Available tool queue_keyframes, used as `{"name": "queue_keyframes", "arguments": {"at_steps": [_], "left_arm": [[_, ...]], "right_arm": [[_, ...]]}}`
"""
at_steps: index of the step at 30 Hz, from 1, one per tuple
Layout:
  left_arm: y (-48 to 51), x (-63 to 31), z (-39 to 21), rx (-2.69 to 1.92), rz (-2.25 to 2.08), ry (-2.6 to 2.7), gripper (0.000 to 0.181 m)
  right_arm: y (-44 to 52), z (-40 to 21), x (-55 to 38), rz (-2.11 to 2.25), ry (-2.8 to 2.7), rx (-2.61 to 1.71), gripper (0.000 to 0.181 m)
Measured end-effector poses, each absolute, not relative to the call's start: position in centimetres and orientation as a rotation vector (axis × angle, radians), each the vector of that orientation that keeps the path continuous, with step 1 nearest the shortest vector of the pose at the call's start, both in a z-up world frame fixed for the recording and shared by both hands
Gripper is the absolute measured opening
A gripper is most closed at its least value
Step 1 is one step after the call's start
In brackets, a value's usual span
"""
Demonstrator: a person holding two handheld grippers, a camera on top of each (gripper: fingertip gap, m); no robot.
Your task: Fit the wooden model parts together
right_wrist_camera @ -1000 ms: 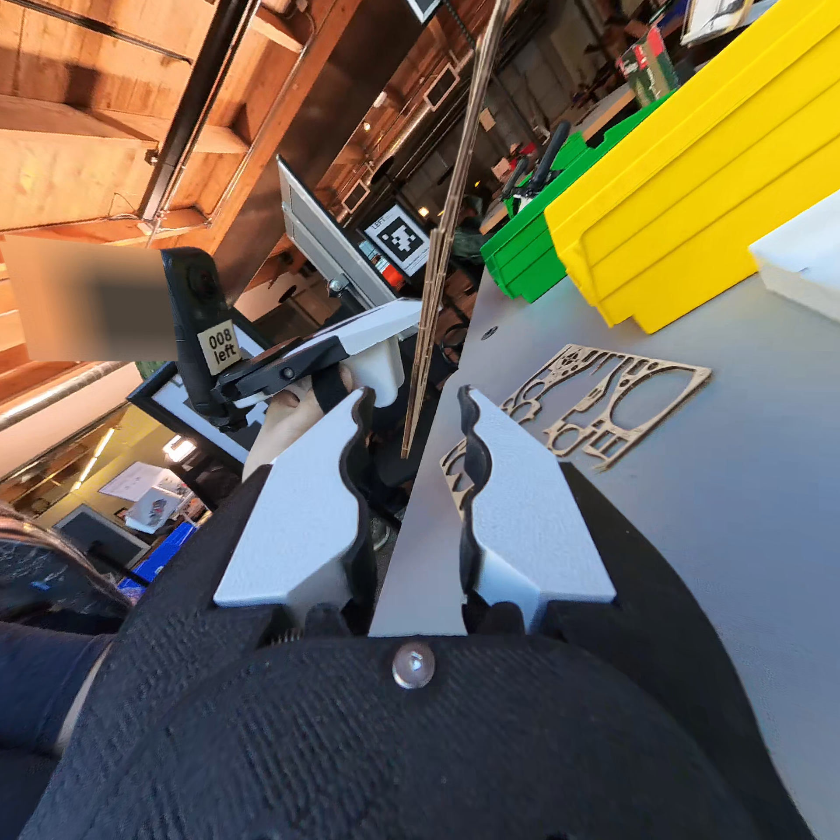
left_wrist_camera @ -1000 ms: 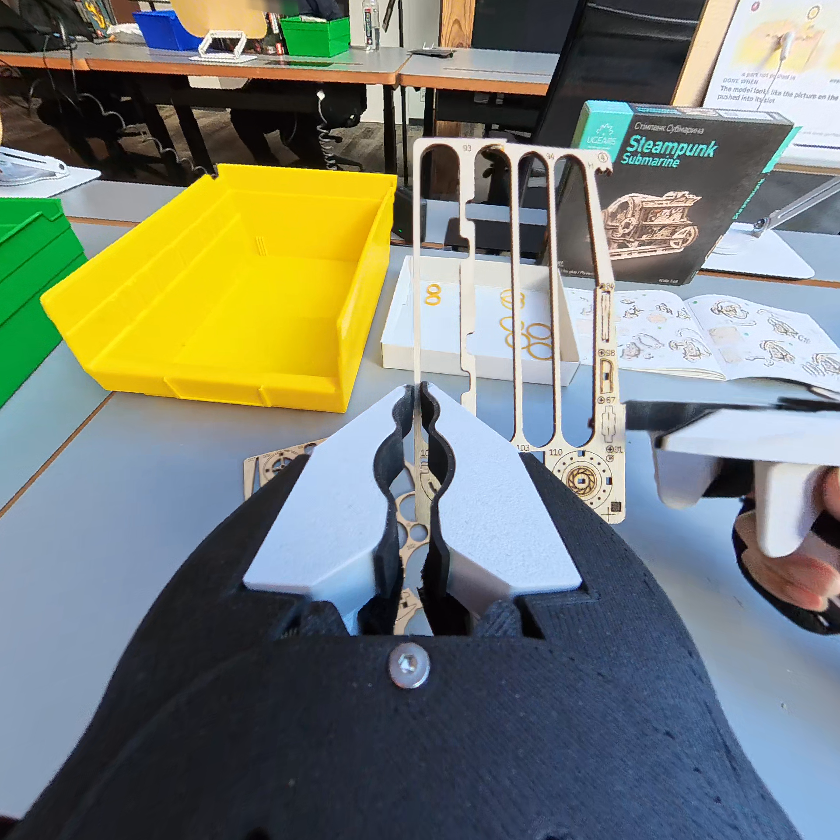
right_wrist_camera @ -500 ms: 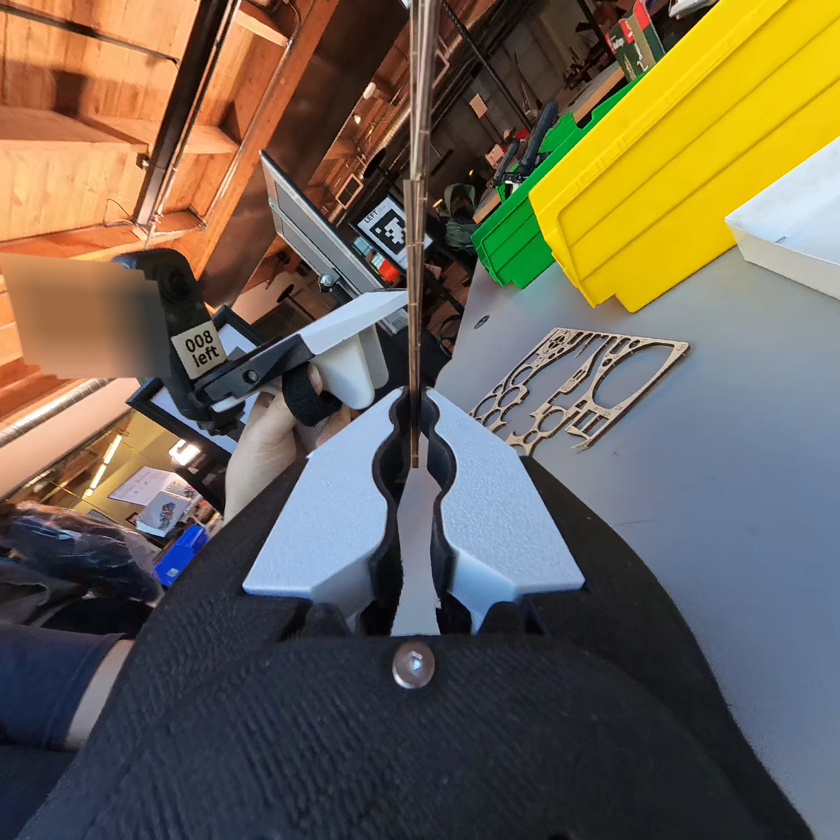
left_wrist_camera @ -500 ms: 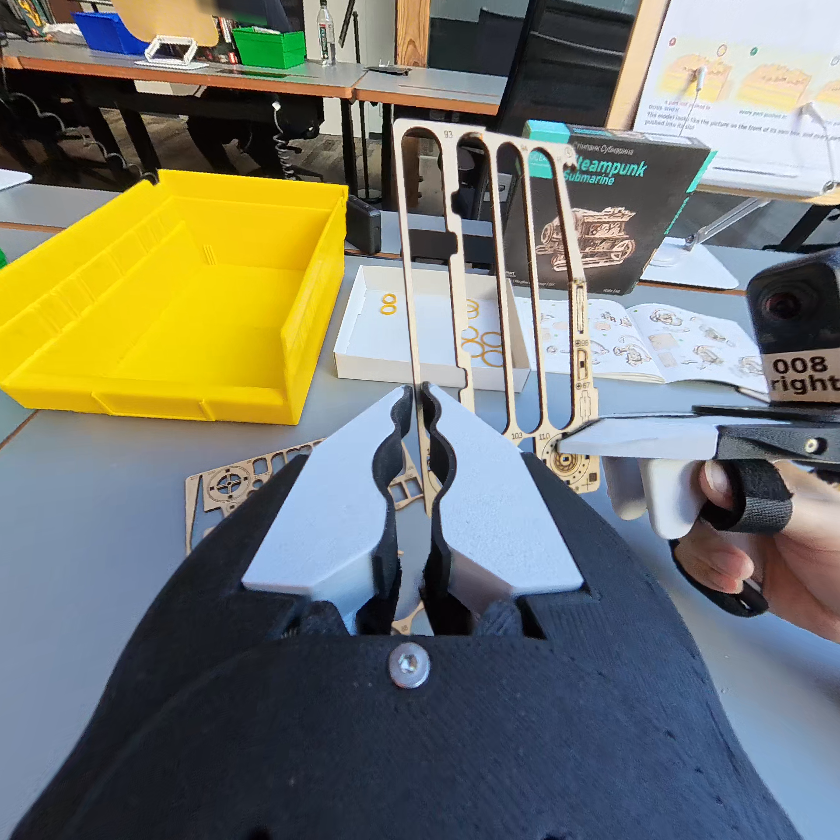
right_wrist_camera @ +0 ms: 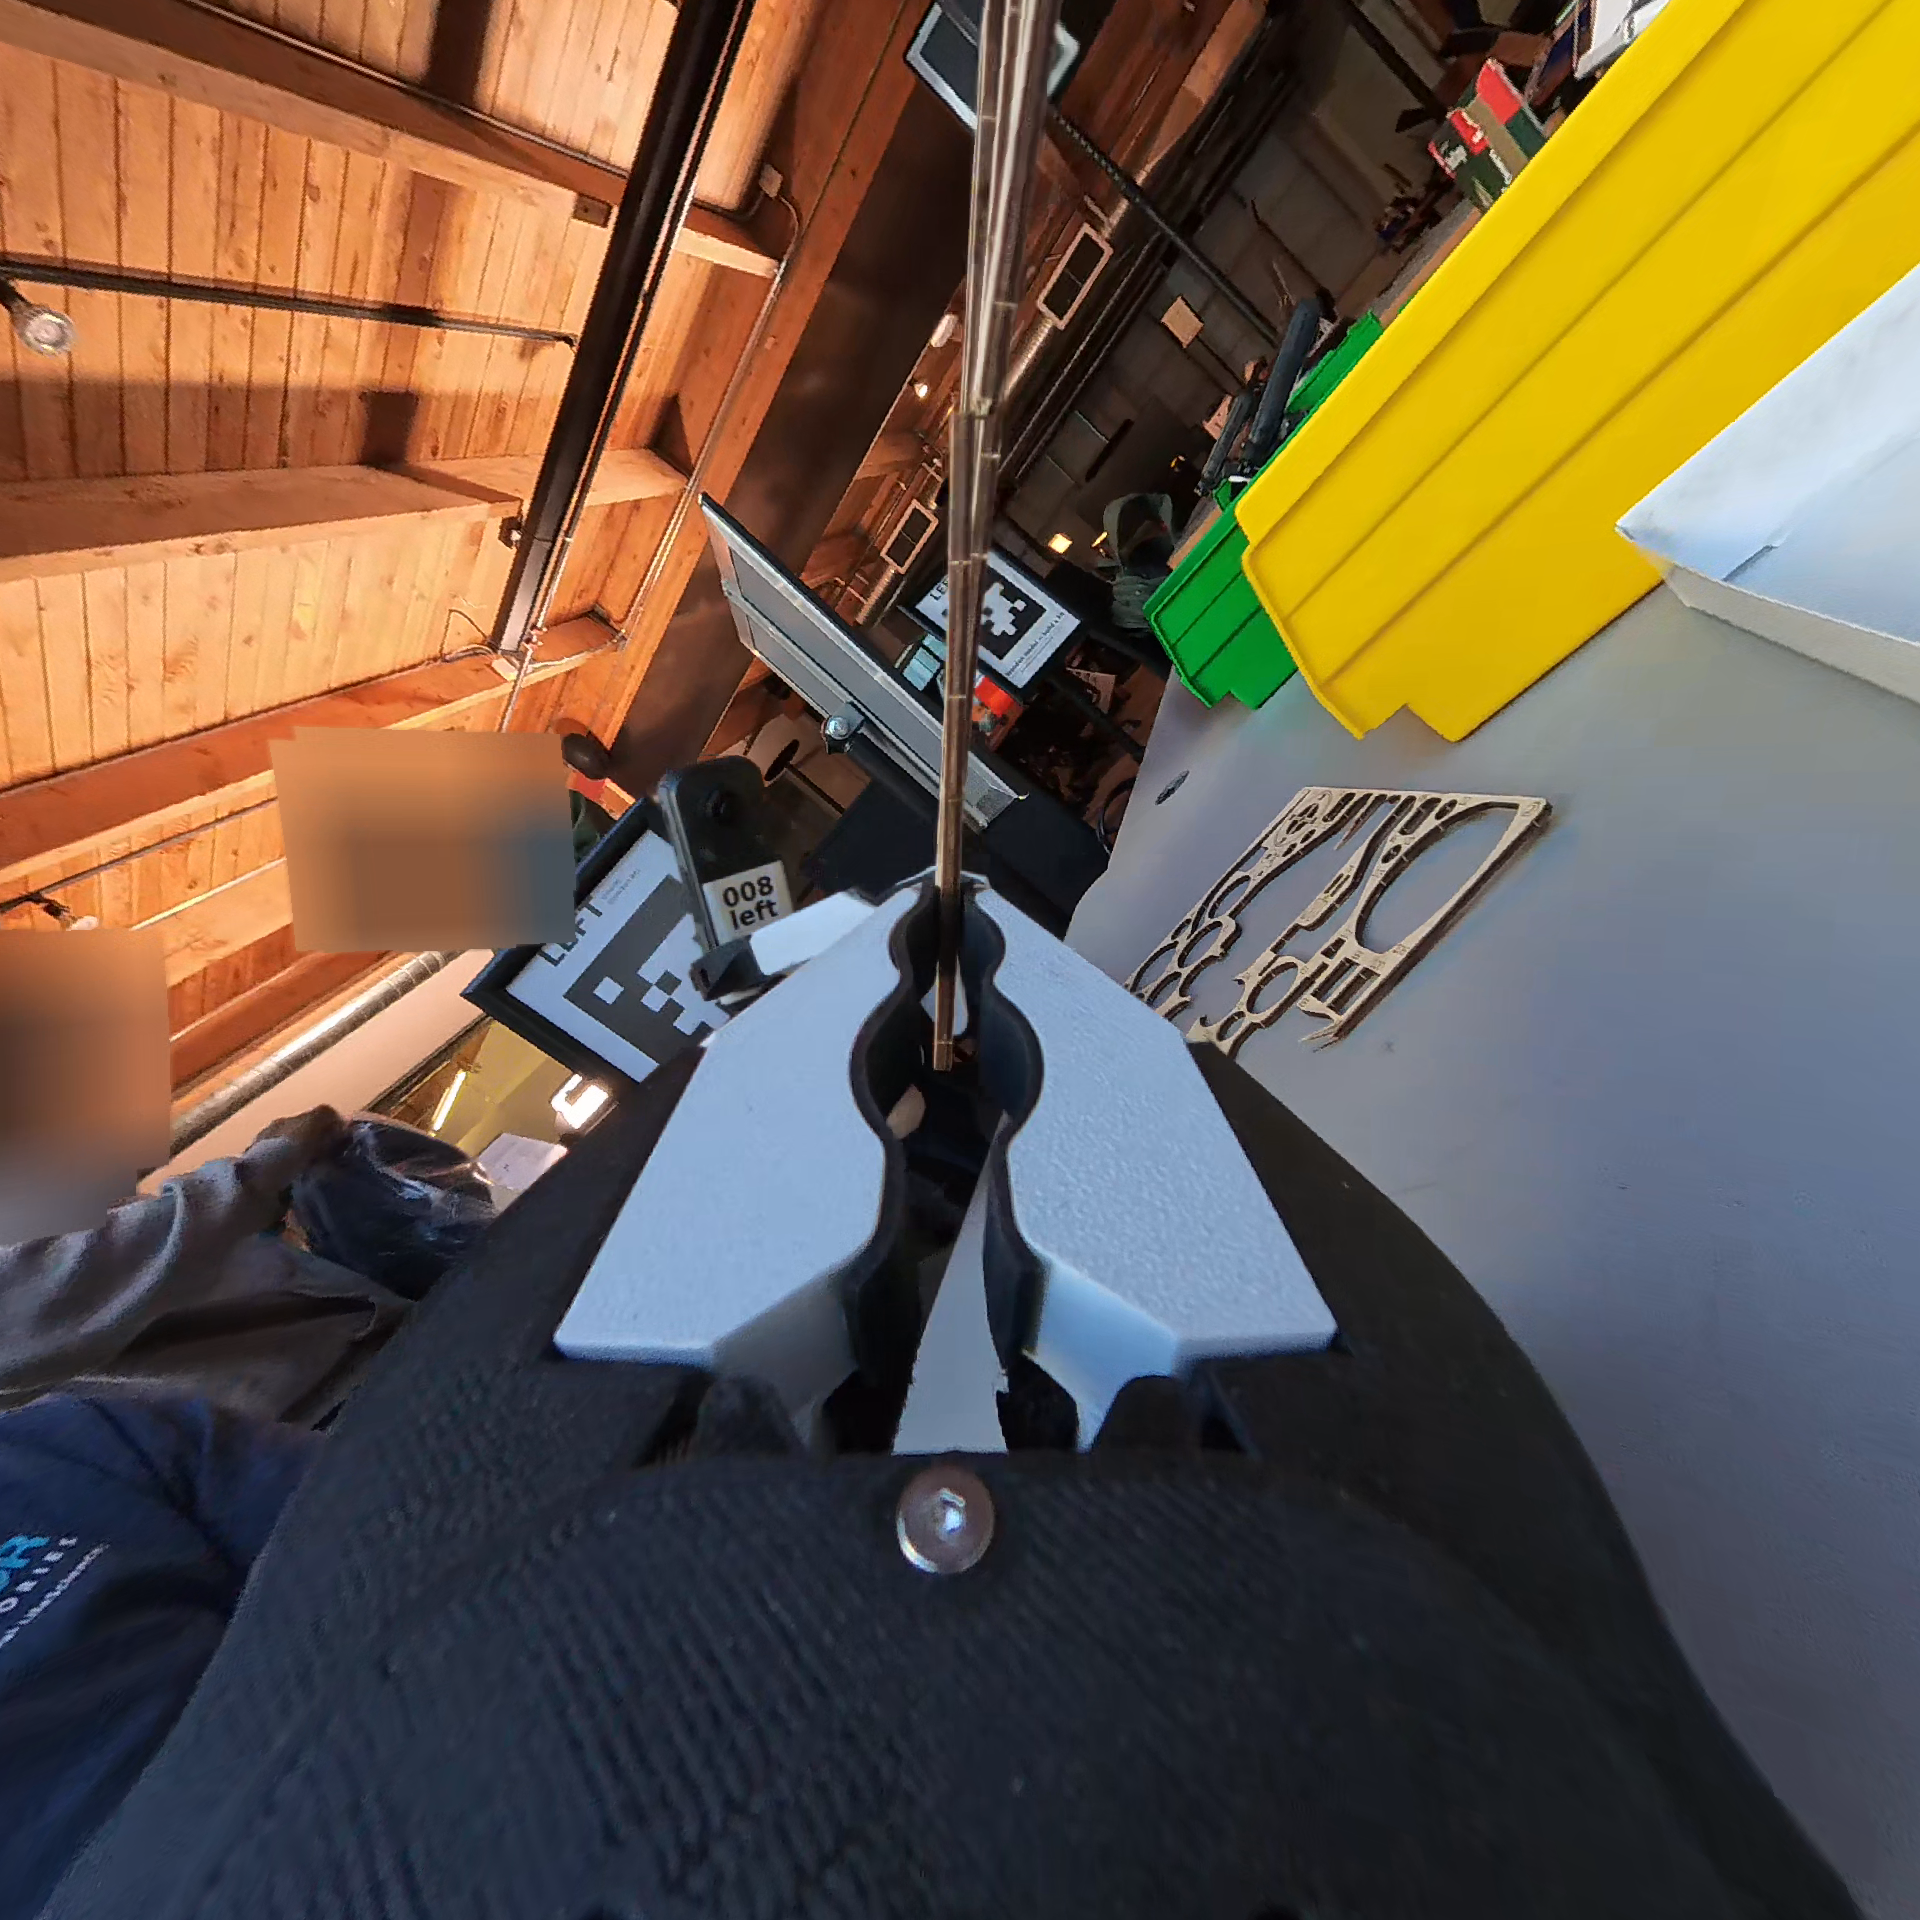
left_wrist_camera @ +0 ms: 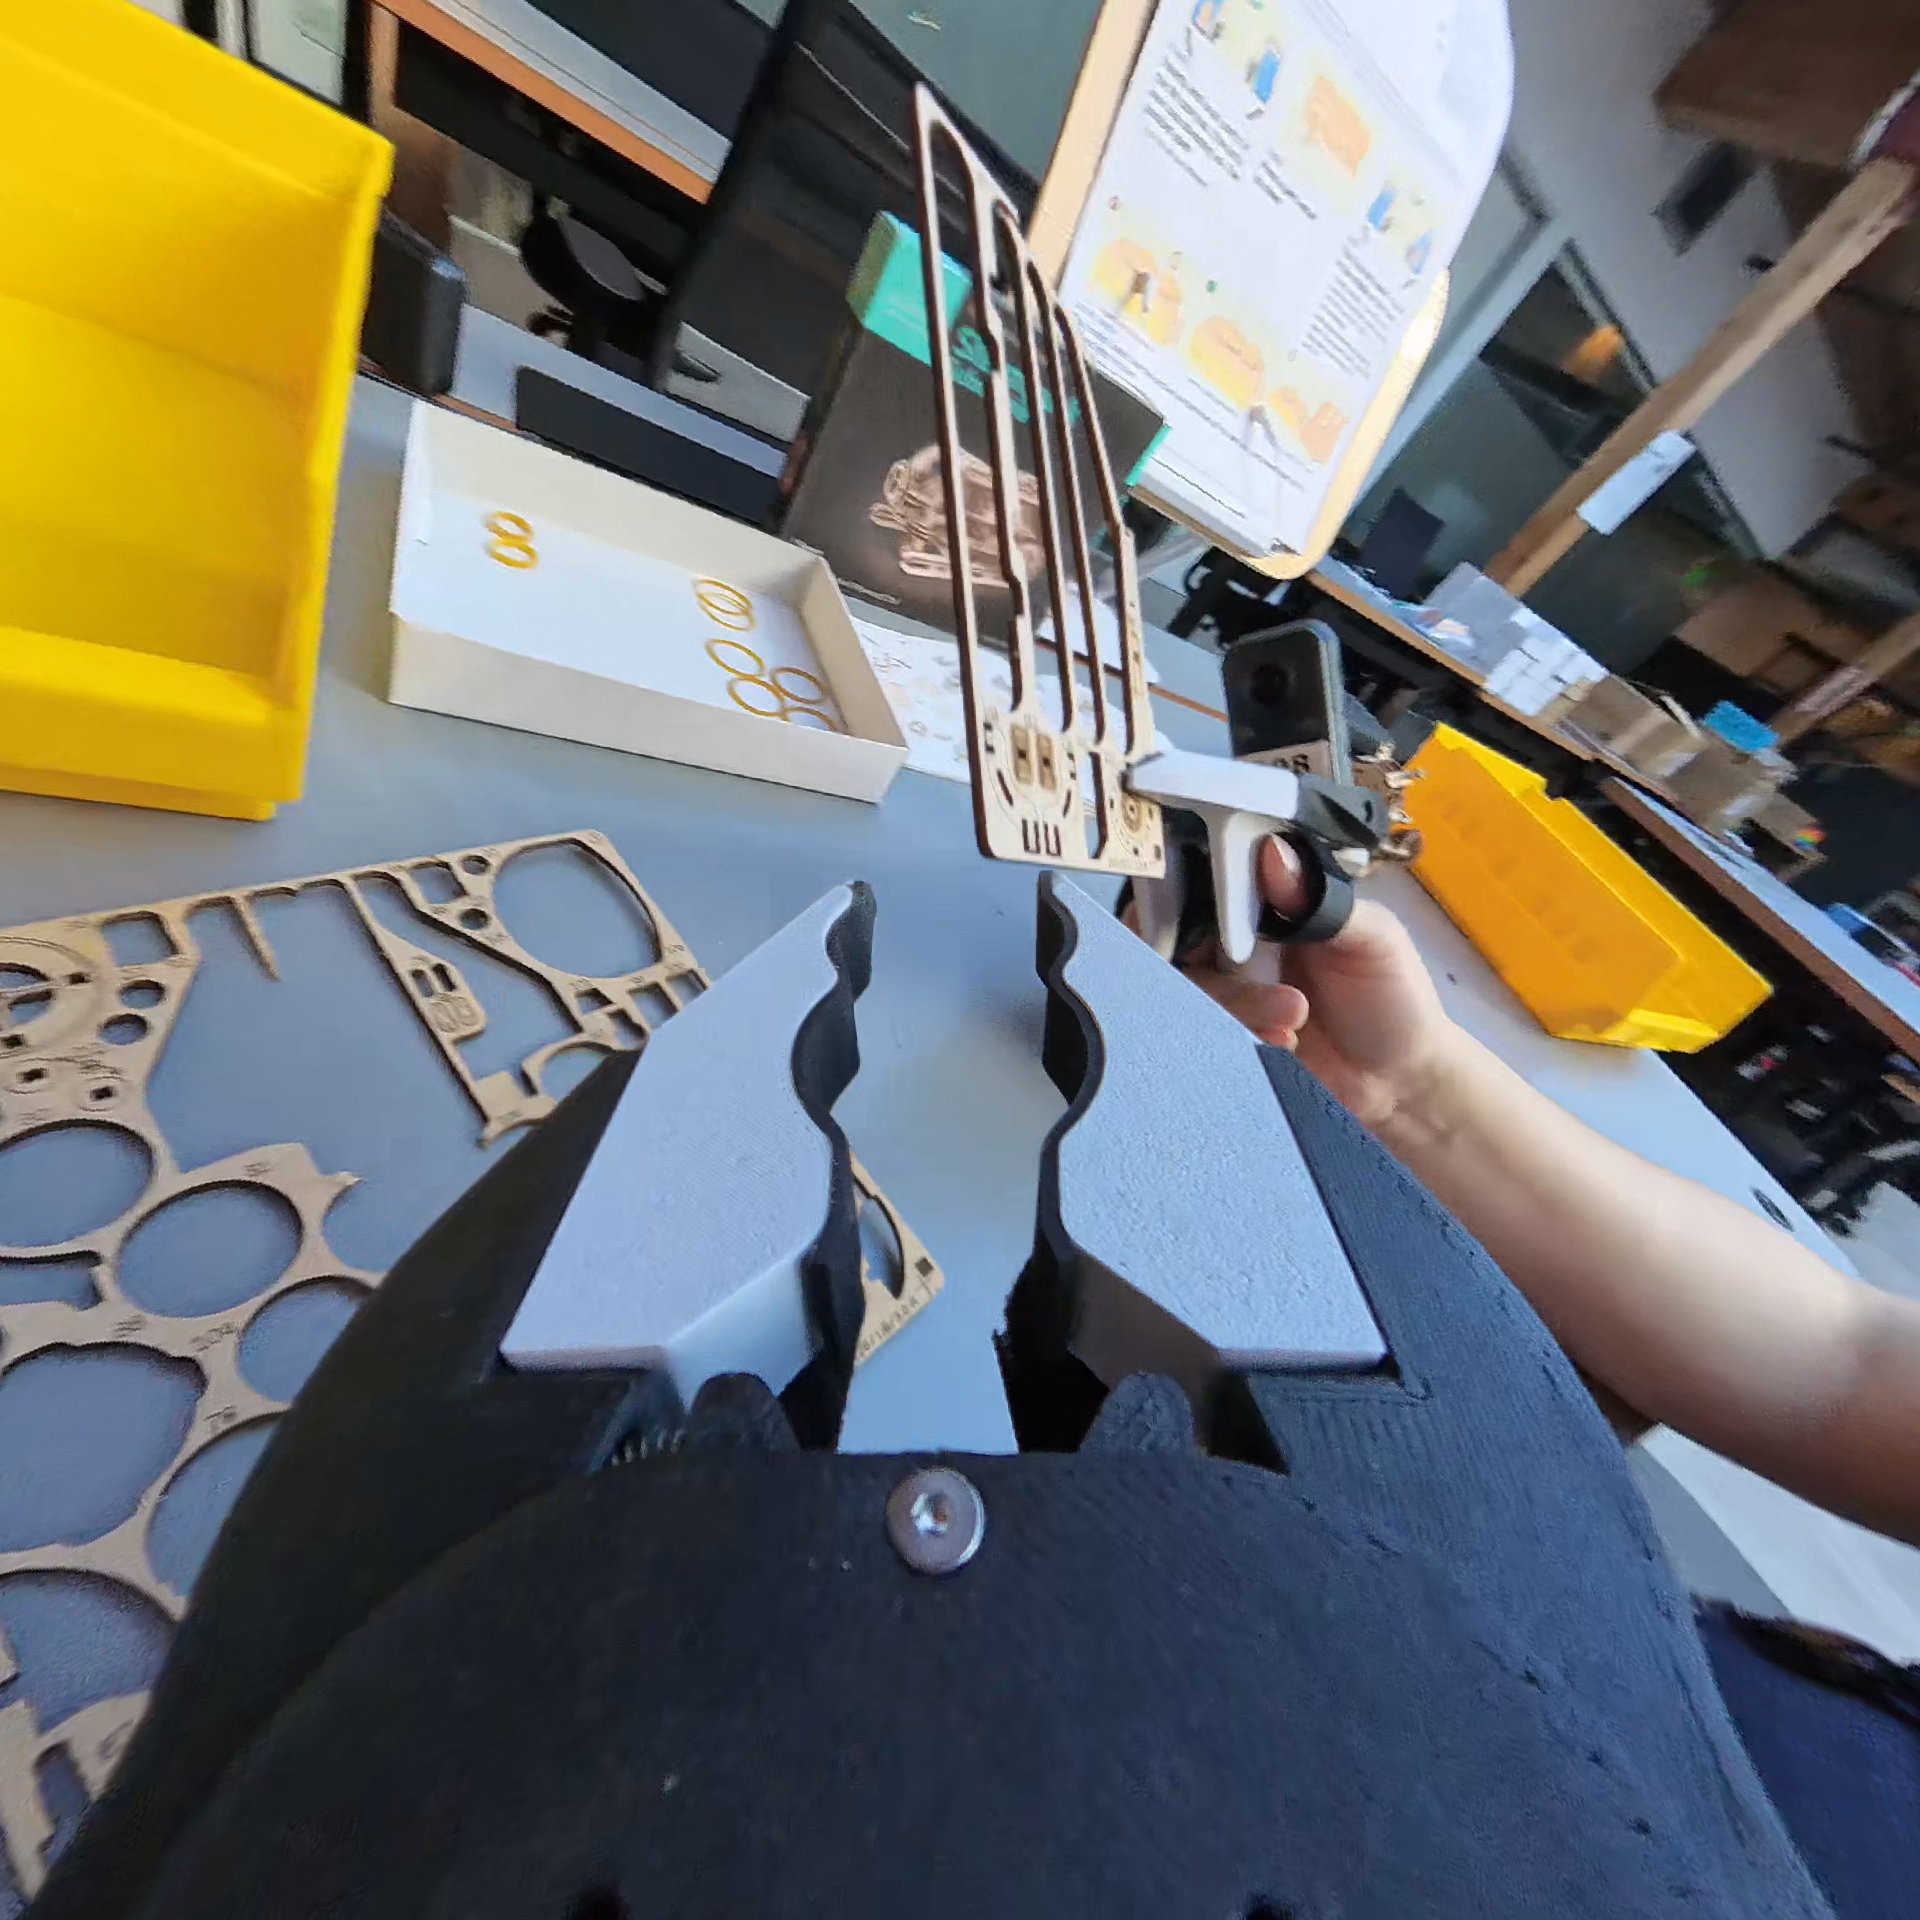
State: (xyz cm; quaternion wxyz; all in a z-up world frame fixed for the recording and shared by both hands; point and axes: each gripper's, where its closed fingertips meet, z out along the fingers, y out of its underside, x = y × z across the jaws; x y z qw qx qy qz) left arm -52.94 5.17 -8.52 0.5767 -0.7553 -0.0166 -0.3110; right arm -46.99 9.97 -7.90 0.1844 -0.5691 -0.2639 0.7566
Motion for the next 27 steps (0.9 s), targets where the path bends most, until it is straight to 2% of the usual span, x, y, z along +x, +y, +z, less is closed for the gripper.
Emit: {"name": "queue_keyframes", "arguments": {"at_steps": [10, 27], "left_arm": [[4.1, -50.6, -6.0, -1.613, -1.013, 0.054, 0.026], [4.0, -50.5, -6.4, -1.647, -0.985, 0.067, 0.023]], "right_arm": [[8.8, -6.7, -46.4, 2.237, -0.828, -1.473, 0.002], [8.7, -6.9, -46.5, 2.247, -0.838, -1.476, 0.001]]}}
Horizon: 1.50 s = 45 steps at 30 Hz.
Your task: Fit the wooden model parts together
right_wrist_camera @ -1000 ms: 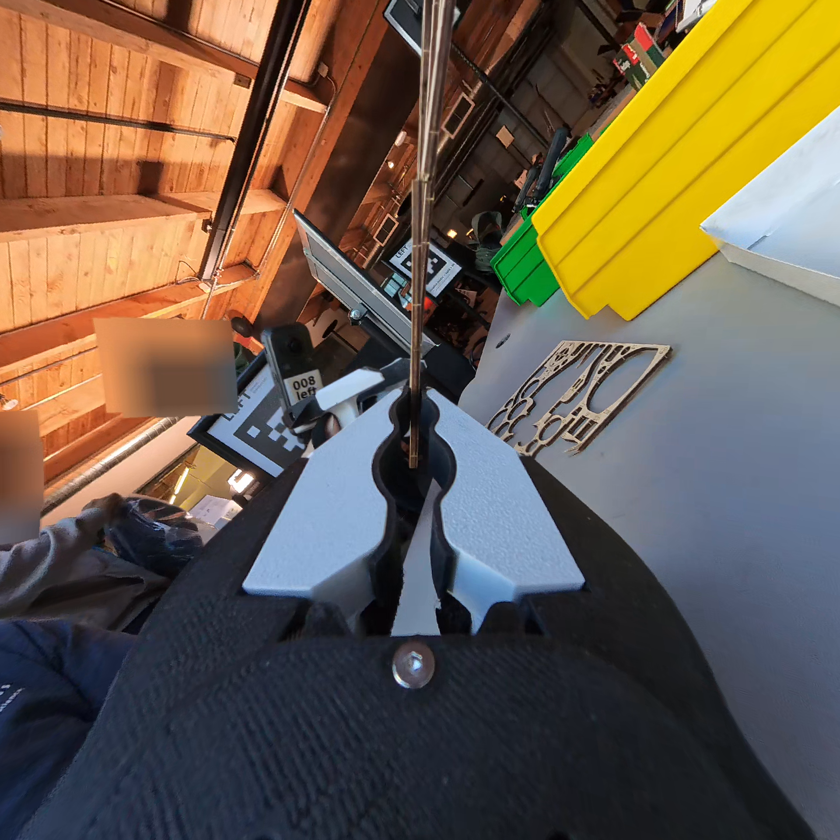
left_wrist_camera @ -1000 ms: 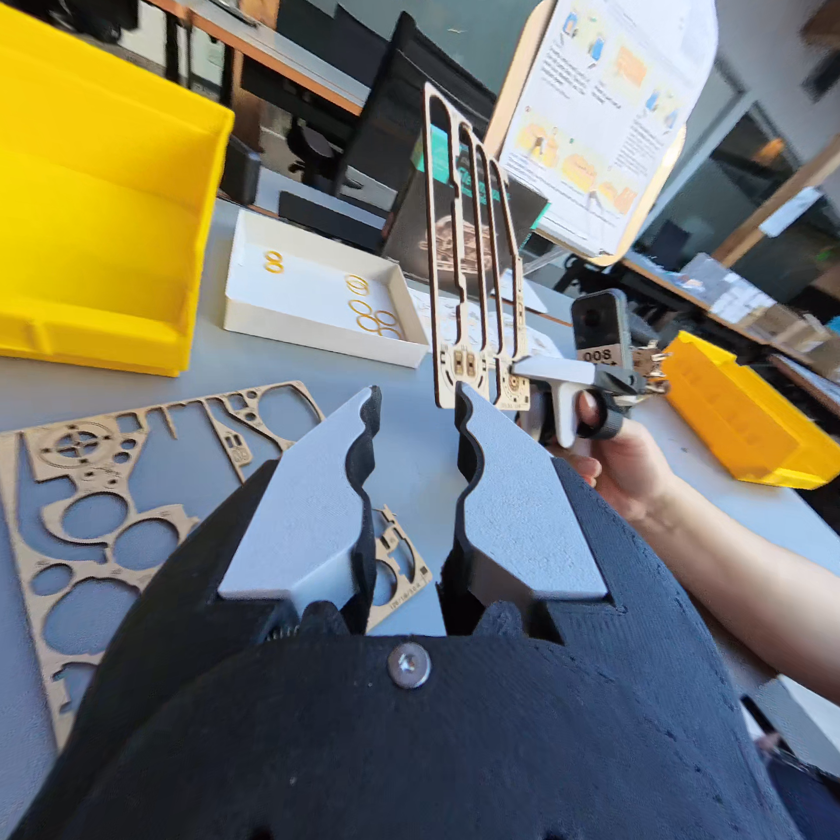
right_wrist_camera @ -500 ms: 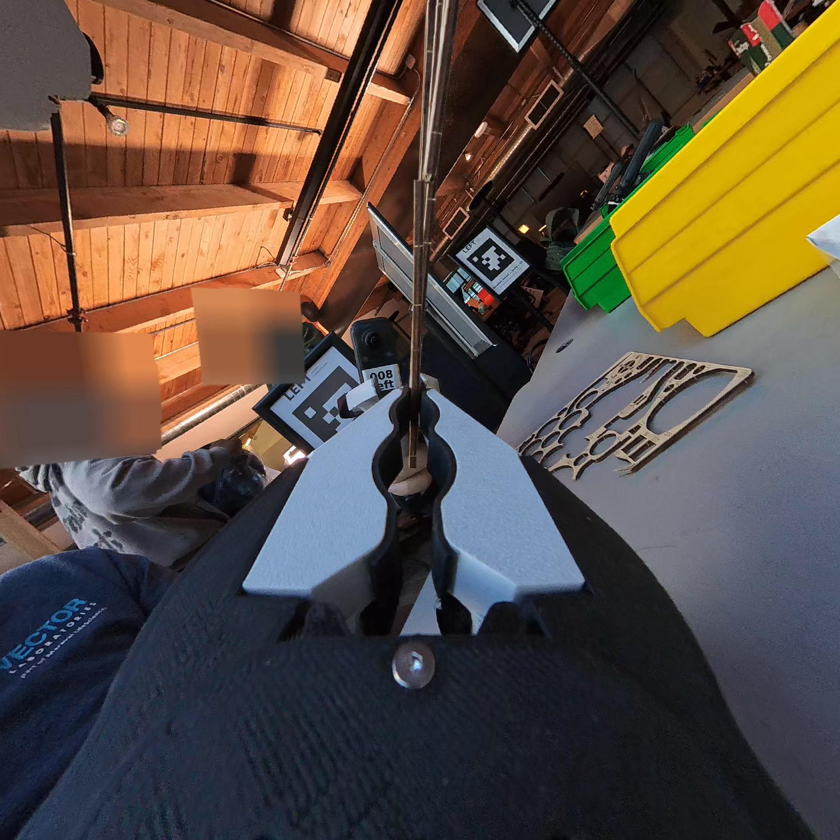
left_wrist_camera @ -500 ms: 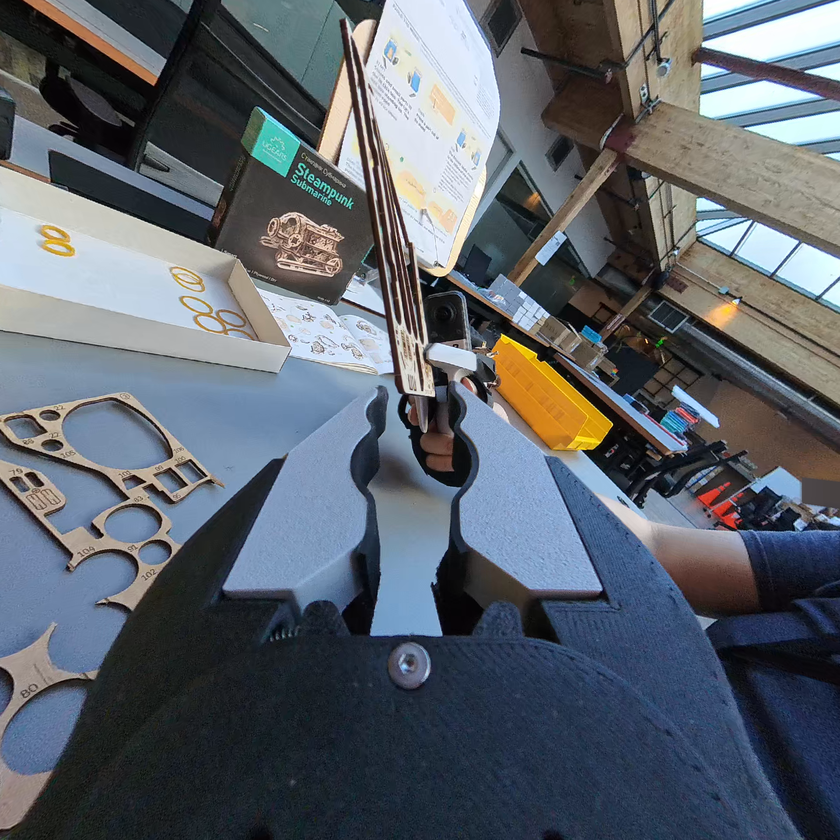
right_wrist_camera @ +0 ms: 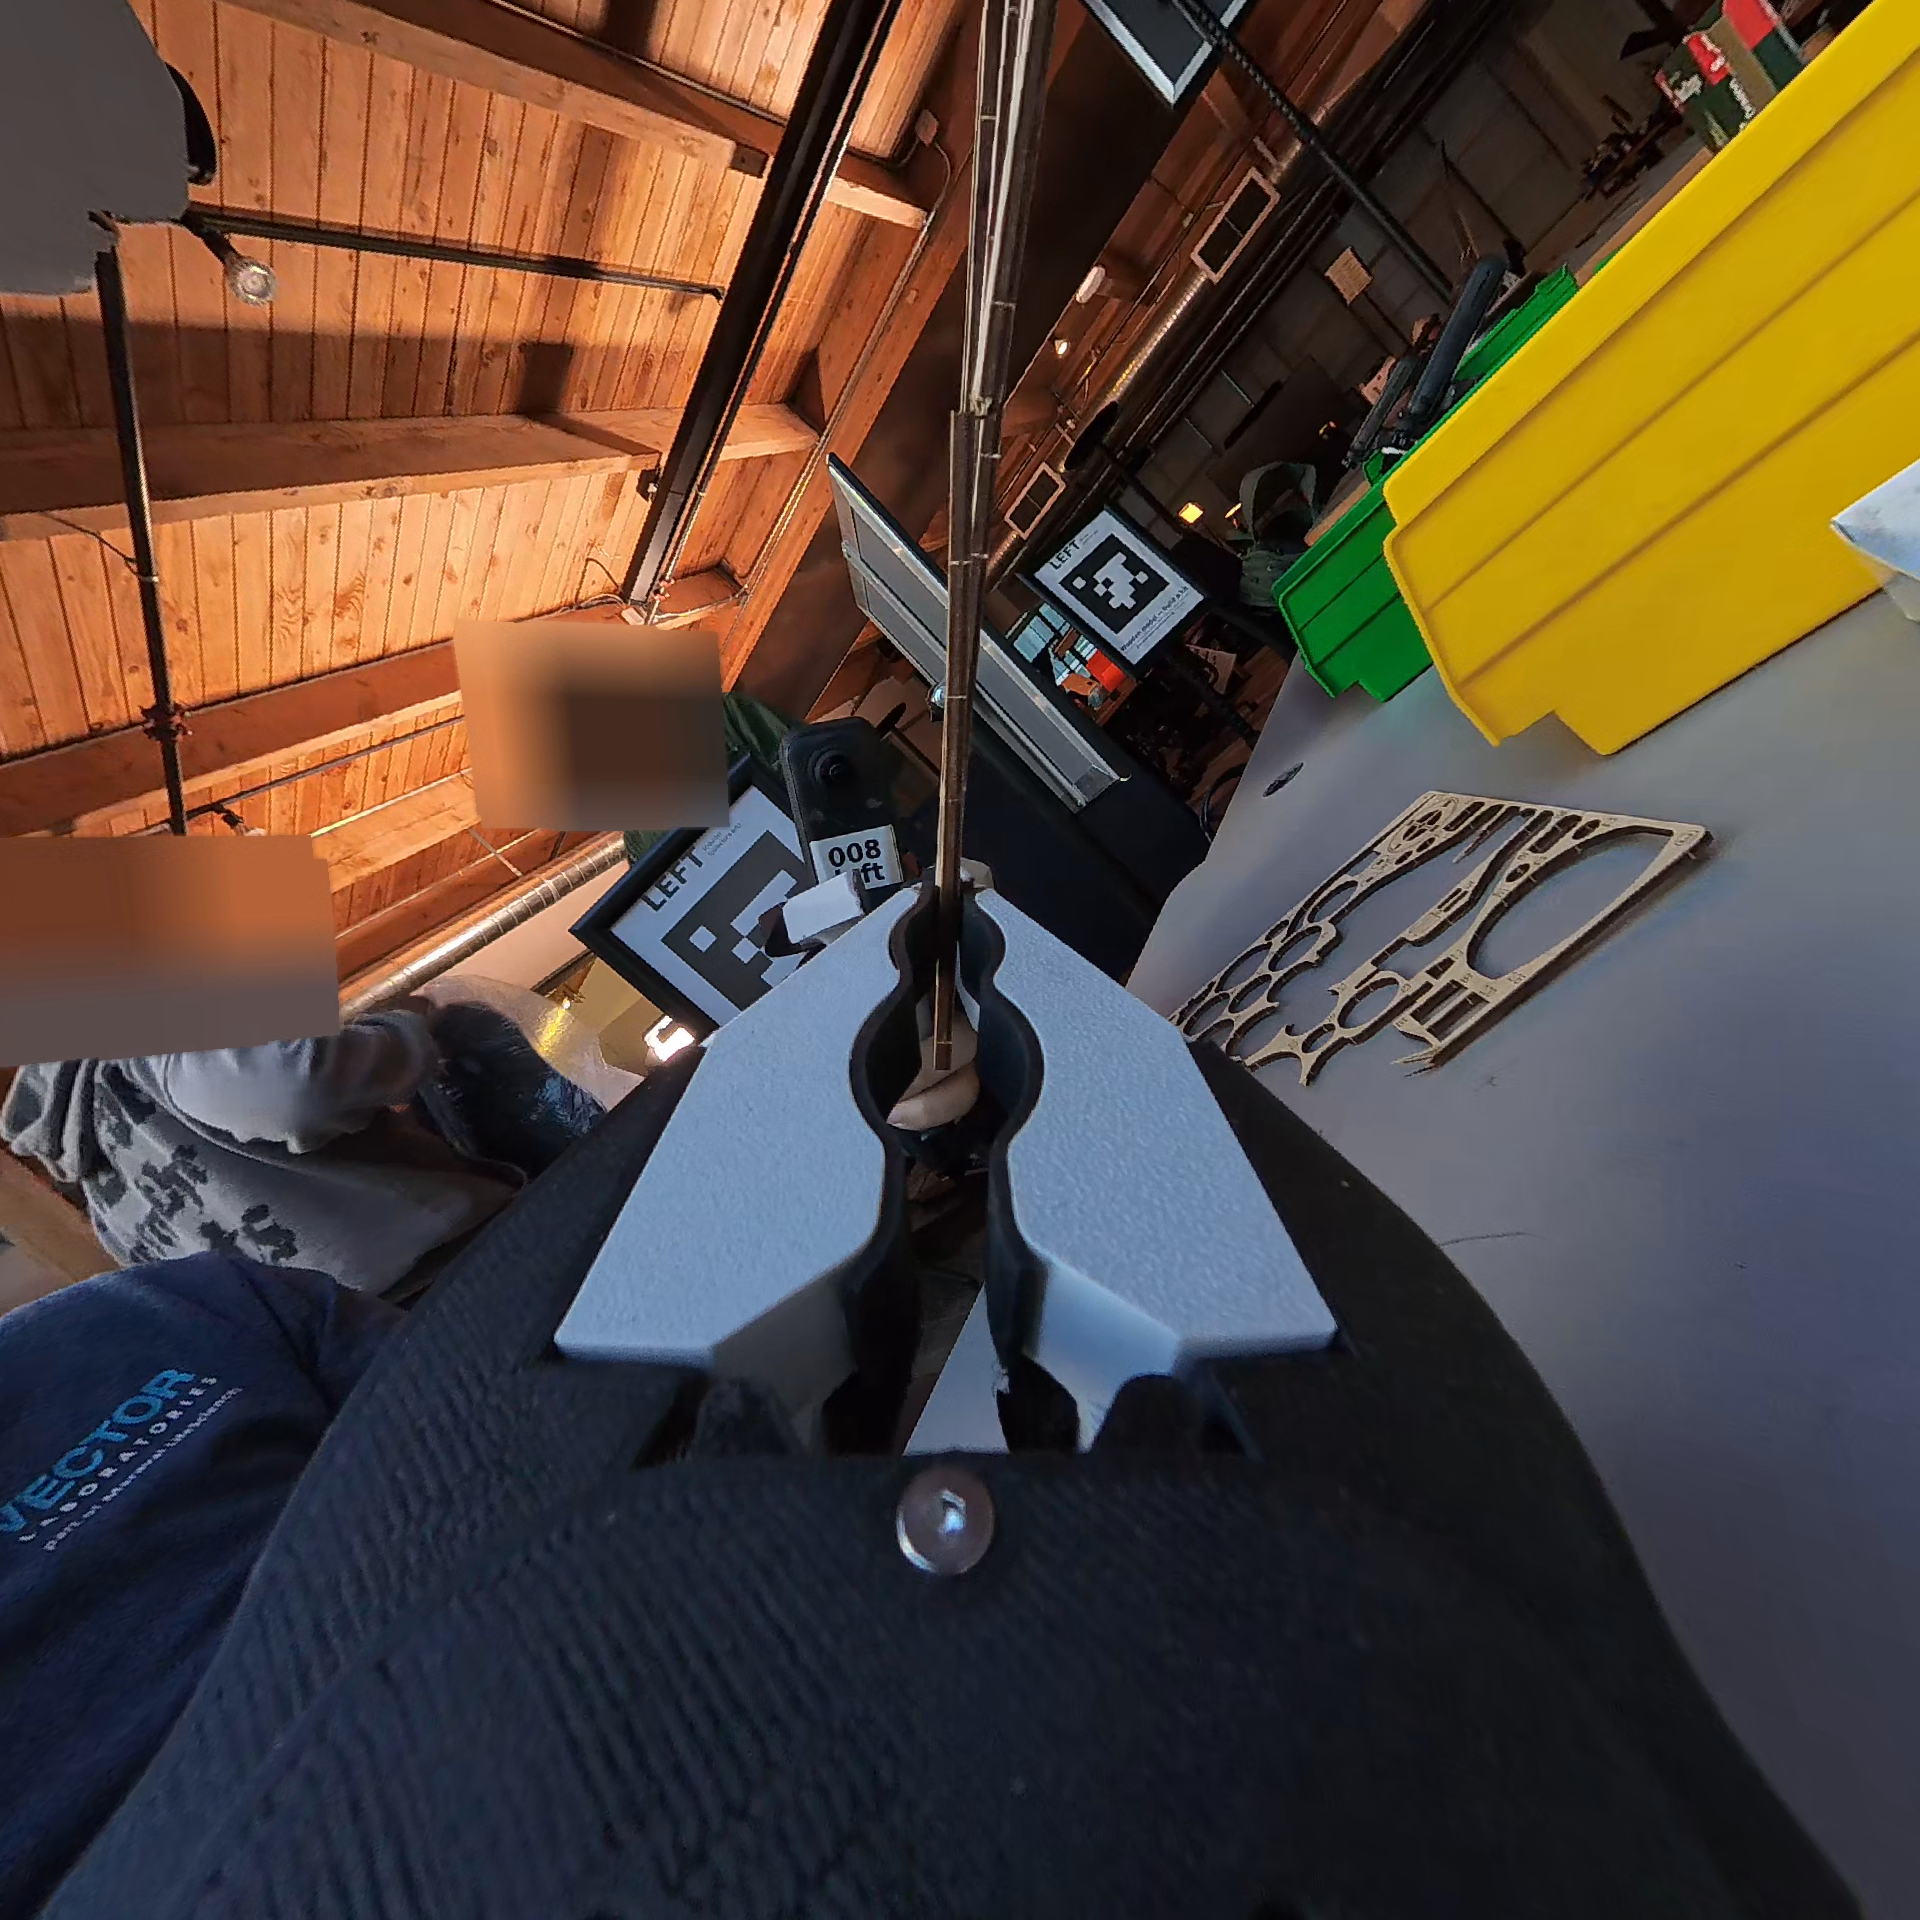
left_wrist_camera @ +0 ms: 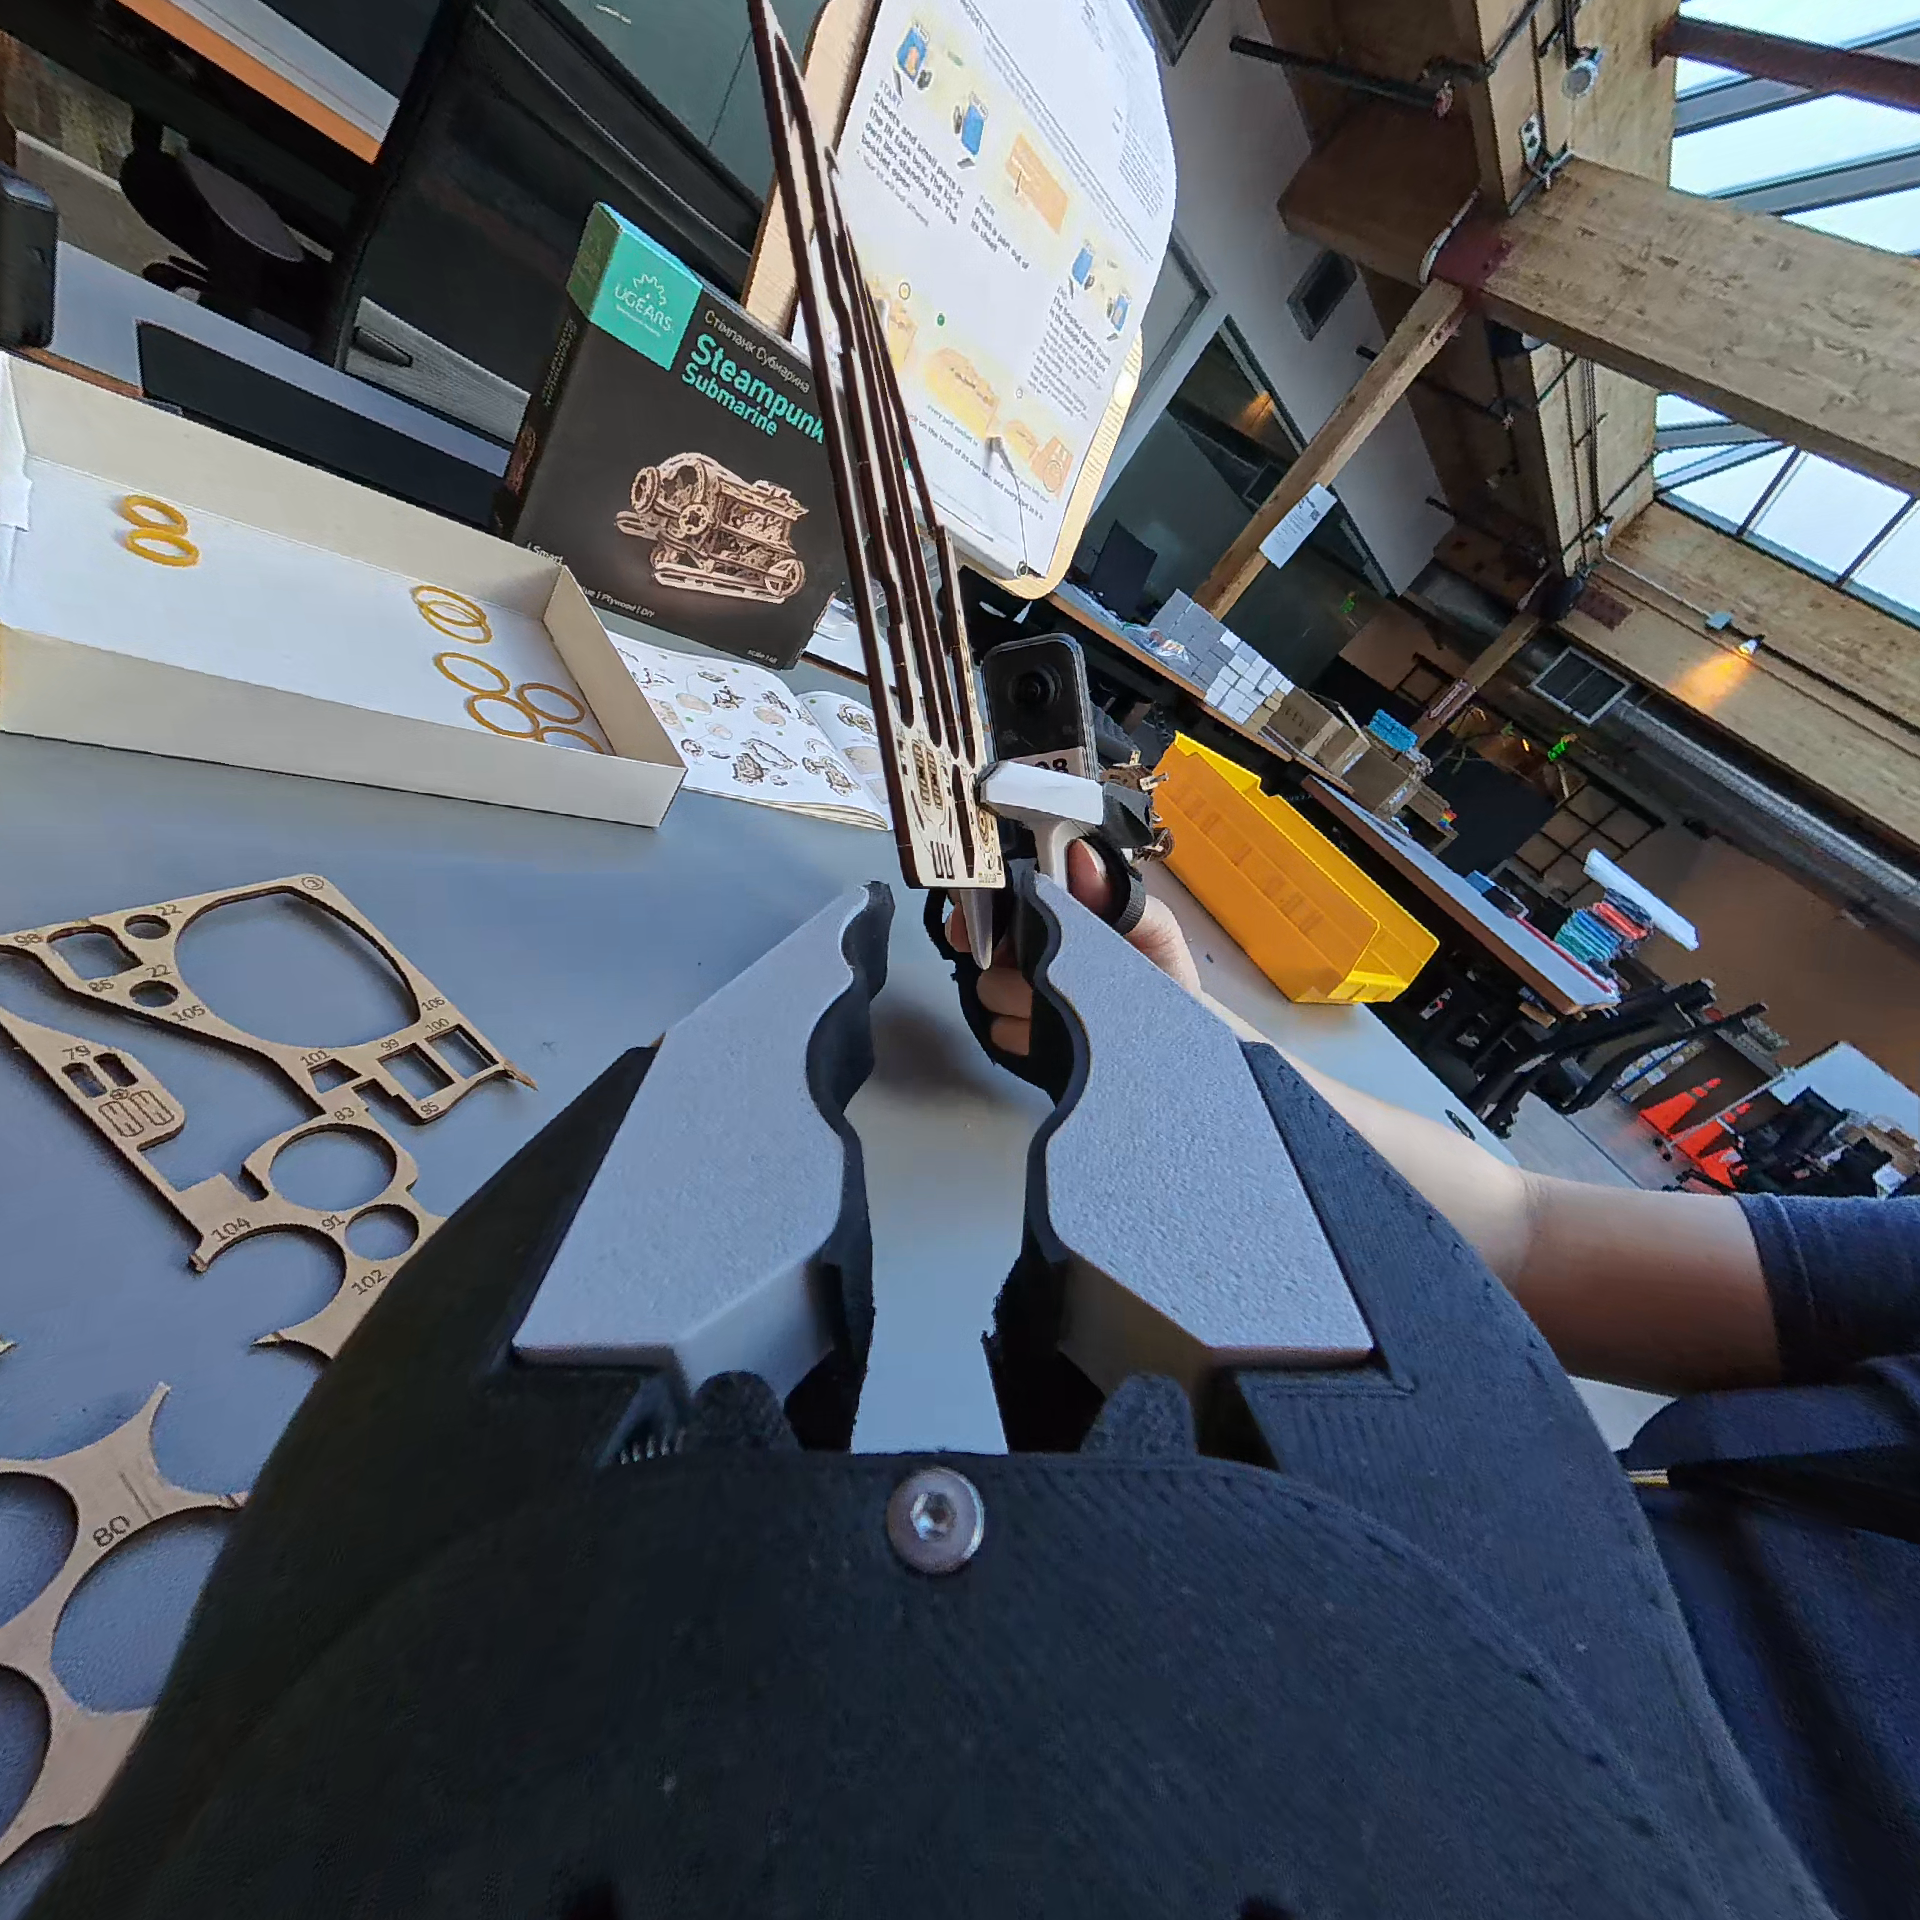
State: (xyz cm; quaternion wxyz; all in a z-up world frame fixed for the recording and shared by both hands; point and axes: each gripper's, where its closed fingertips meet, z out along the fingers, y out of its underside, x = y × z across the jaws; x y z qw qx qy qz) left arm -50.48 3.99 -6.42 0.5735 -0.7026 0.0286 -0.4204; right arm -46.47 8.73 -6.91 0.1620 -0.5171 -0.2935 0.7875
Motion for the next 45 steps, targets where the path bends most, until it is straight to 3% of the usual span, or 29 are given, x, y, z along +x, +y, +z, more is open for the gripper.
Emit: {"name": "queue_keyframes", "arguments": {"at_steps": [45], "left_arm": [[3.3, -51.6, -6.9, -1.689, -0.905, 0.044, 0.022]], "right_arm": [[8.9, -7.1, -46.4, 2.249, -0.835, -1.485, 0.001]]}}
